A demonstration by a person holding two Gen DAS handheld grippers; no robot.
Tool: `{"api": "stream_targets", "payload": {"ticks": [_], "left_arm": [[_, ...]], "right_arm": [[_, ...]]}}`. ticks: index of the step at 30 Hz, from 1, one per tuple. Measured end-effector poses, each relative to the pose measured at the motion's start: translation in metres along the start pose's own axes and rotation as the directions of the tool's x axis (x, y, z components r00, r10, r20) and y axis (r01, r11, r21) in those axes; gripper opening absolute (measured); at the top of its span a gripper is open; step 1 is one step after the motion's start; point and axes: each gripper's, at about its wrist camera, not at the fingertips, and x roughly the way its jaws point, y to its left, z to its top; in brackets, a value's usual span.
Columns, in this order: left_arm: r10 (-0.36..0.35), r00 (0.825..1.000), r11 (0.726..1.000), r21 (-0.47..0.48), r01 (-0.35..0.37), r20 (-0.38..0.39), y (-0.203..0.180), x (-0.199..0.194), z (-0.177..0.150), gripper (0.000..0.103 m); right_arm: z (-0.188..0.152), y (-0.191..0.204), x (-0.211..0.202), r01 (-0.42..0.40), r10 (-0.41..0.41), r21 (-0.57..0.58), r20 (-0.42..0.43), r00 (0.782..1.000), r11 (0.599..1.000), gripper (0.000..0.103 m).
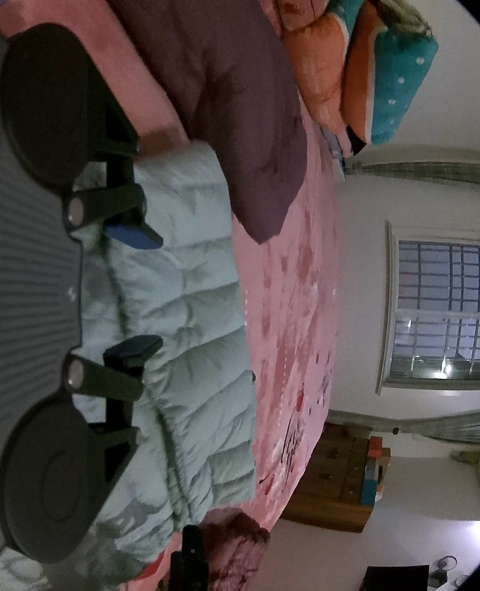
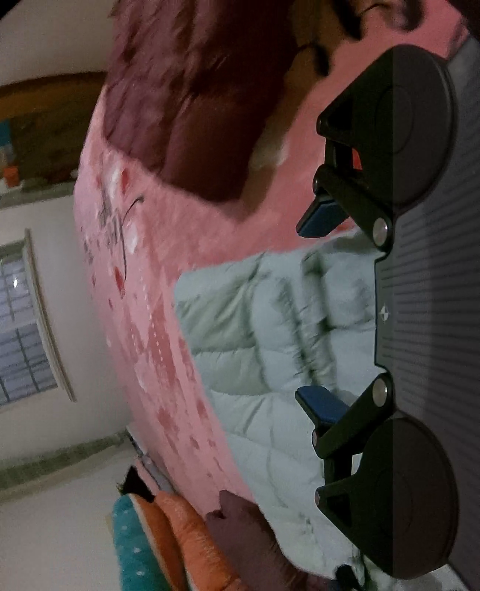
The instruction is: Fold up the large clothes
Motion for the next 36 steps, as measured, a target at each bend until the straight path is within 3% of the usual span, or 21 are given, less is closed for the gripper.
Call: {"api": "stream_targets", "payload": {"ticks": [10,14,23,28,36], "left_arm": [[0.038,0.999,0.998,-0.051,-0.040,-0.034,0.028,-0.067,-0.024,0.062],[0.037,0.997,0.991,-0.123,-0.046,-0.074,0.042,-0.081,-0.040,0.062],[0.009,0.992,0.984,-0.174,-0.031,-0.127,0.060,-0.096,-0.066,0.063],[-0.082,0.979,0.974,-0.224,0.039,-0.186,0.065,-0.094,-0.082,0.064],[-0.106,0.965,0.982,-0.178,0.063,-0.240,0.063,-0.094,-0.101,0.066]], "right_arm": [[-0.028,-0.039,-0.062,0.030,-0.029,0.012,-0.061,0.998,0.999,0.103],[-0.039,-0.054,-0.076,0.029,-0.023,0.047,-0.120,0.993,0.998,0.103],[-0.062,-0.068,-0.104,-0.025,0.042,0.079,-0.220,0.975,0.997,0.103],[-0.063,-0.068,-0.111,-0.084,0.108,0.096,-0.275,0.955,0.992,0.103],[-0.075,-0.068,-0.113,-0.181,0.228,0.163,-0.346,0.910,0.970,0.103]]}}
